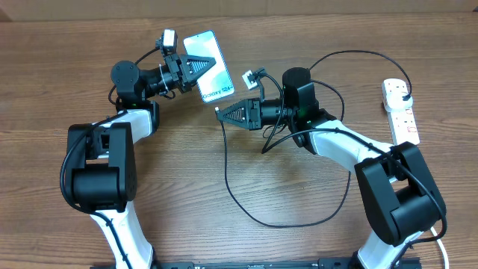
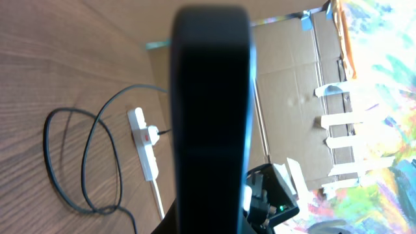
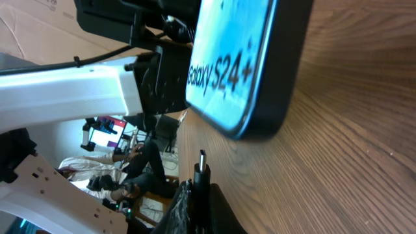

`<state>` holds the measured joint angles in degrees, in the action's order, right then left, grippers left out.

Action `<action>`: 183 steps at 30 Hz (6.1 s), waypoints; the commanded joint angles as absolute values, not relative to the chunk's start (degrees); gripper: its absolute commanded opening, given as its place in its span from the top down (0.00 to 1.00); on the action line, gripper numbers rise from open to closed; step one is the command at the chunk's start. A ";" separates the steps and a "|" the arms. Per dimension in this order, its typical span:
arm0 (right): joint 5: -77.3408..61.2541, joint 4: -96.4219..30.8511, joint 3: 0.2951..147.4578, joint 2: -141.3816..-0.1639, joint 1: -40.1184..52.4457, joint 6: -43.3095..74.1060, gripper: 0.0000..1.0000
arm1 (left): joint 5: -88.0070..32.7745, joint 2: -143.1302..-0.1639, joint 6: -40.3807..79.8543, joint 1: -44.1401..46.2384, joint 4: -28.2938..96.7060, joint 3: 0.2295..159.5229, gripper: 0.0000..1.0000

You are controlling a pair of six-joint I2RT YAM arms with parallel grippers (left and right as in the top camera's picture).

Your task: Plug charger to phone and switch on socket

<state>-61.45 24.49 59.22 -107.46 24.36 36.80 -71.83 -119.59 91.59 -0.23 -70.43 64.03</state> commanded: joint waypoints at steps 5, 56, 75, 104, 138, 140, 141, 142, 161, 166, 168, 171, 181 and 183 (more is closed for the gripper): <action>-61.82 26.94 58.87 -106.78 23.83 39.27 0.96 | -74.72 -119.15 93.47 -0.73 -70.00 65.41 0.96; -58.89 27.59 58.87 -106.80 22.74 44.01 0.96 | -73.89 -119.17 92.77 1.28 -68.82 65.41 0.96; -59.27 26.48 58.87 -106.80 22.31 44.62 0.96 | -79.90 -119.17 91.22 1.15 -69.08 65.41 0.96; -56.80 27.24 58.87 -106.80 21.87 45.12 0.96 | -84.07 -119.17 90.70 3.16 -67.29 65.41 0.95; -56.58 29.12 58.87 -106.78 20.40 46.09 0.96 | -90.52 -119.17 87.64 4.25 -65.12 65.41 0.96; -56.58 29.12 58.87 -106.78 20.21 46.09 0.96 | -90.52 -119.17 87.64 4.34 -65.10 65.41 0.96; -56.60 29.12 58.89 -106.78 20.16 46.09 0.96 | -90.52 -119.17 87.64 4.45 -65.08 65.41 0.96; -56.58 29.15 58.89 -106.78 20.16 46.06 0.96 | -90.52 -119.17 87.64 4.54 -65.08 65.41 0.96; -61.84 30.22 58.89 -106.78 20.16 44.51 0.96 | -89.01 -119.17 86.67 4.73 -64.34 65.41 0.96; -64.86 30.37 58.89 -106.78 20.16 43.20 0.61 | -87.39 -119.17 84.05 4.54 -64.27 65.41 0.95; -67.22 30.37 58.89 -106.72 20.08 41.58 0.44 | -86.56 -119.17 83.77 3.79 -64.27 65.41 0.96; -69.78 30.37 58.89 -106.63 19.07 41.41 0.20 | -86.52 -119.17 83.77 1.96 -64.25 65.41 0.95; -70.63 28.88 58.87 -105.32 15.55 38.44 0.00 | -87.26 -119.26 82.91 -2.68 -64.14 65.39 0.95; -69.19 26.39 58.87 -105.32 15.51 36.64 0.00 | -87.24 -119.26 80.73 -2.63 -62.50 65.41 0.95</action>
<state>-69.97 27.38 57.98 -107.20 15.68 39.40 -86.28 -119.61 84.38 -3.07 -63.07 65.21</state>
